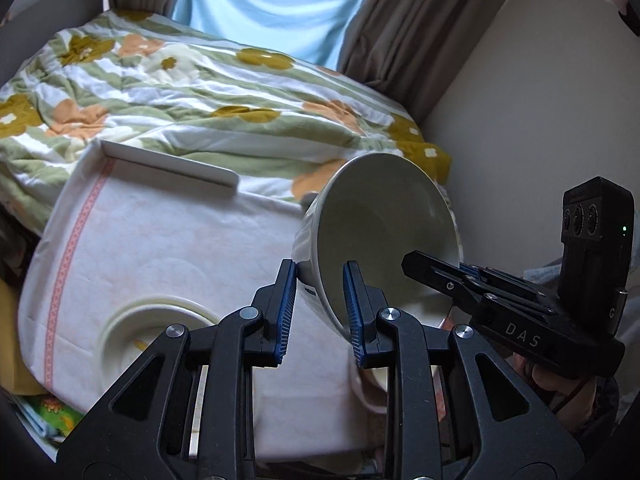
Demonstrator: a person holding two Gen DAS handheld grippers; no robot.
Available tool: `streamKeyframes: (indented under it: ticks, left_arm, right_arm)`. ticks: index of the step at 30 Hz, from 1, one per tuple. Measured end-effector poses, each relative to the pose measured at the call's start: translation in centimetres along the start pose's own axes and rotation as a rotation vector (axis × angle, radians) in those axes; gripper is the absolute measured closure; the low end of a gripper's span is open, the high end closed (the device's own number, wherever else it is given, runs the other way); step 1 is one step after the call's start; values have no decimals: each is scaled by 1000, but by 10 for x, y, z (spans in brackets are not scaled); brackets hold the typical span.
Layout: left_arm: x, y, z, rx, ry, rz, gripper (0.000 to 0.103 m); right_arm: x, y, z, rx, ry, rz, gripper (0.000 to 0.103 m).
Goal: Organize plates and bowls
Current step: 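Carry the white bowl into the cream bowl and lower it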
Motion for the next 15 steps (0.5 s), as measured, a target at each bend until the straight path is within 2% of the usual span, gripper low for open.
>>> streamKeyframes:
  ticks: [7,15]
  left_arm:
    - [-70,-39,-55,110,-39,-58,82]
    - [-93,-87,-103,262,-108,-31,82]
  right_arm:
    - [-65,49,-54,14,-74,-86,88]
    - [-117,47,-106,60,-185,-124,88]
Point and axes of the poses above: each gripper's, at about its wrist camera, not at the fingertips, and y roughly against the way its jaws point, x to its left, z to its top, the point moved 3 cm from there along -y, roughly the way its jaws point
